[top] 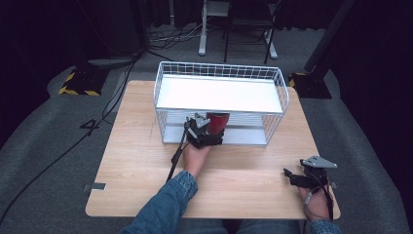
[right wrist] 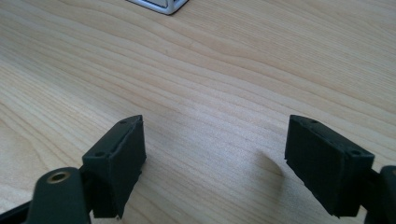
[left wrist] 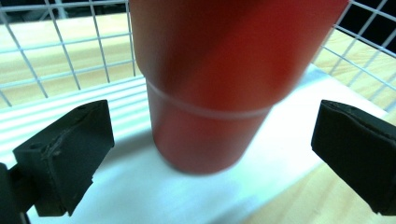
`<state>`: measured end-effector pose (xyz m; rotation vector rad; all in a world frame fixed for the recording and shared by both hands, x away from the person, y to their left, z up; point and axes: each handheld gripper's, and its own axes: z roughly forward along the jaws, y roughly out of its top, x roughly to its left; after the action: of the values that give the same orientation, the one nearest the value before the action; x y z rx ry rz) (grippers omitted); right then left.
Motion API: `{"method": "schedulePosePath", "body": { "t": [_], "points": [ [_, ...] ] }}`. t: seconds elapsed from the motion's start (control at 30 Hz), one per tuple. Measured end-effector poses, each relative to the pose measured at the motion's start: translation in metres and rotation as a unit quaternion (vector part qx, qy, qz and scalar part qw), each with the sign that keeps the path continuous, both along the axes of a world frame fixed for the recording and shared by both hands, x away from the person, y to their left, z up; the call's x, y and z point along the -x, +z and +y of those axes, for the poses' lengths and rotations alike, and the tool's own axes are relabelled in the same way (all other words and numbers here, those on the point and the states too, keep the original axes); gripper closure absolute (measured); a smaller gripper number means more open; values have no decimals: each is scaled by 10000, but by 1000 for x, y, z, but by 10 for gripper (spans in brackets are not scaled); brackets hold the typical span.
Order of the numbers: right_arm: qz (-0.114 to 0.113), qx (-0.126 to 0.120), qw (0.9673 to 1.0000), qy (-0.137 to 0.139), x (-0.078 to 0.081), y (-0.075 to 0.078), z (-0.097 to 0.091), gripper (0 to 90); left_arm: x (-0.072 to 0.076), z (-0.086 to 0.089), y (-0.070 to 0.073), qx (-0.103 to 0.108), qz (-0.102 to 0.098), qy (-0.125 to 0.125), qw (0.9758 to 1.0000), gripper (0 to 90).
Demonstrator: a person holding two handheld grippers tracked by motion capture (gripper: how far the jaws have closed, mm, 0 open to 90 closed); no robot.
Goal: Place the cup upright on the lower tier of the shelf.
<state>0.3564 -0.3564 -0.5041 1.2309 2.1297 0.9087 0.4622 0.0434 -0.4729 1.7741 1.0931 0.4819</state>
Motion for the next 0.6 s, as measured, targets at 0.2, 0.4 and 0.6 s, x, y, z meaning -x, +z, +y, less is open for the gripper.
{"method": "schedulePosePath", "body": {
  "t": [0.2,0.4,0.6],
  "points": [
    [34,-34,10000,45,-1,0,0,202,14,12,7,73,16,25,10000,0],
    [37,-47,9999,88,-1,0,1,200,29,27,10,-10,37,-45,10000,0],
    [40,-50,9999,104,-1,0,1,200,46,46,16,-46,43,-156,9999,0]
  ]
}}
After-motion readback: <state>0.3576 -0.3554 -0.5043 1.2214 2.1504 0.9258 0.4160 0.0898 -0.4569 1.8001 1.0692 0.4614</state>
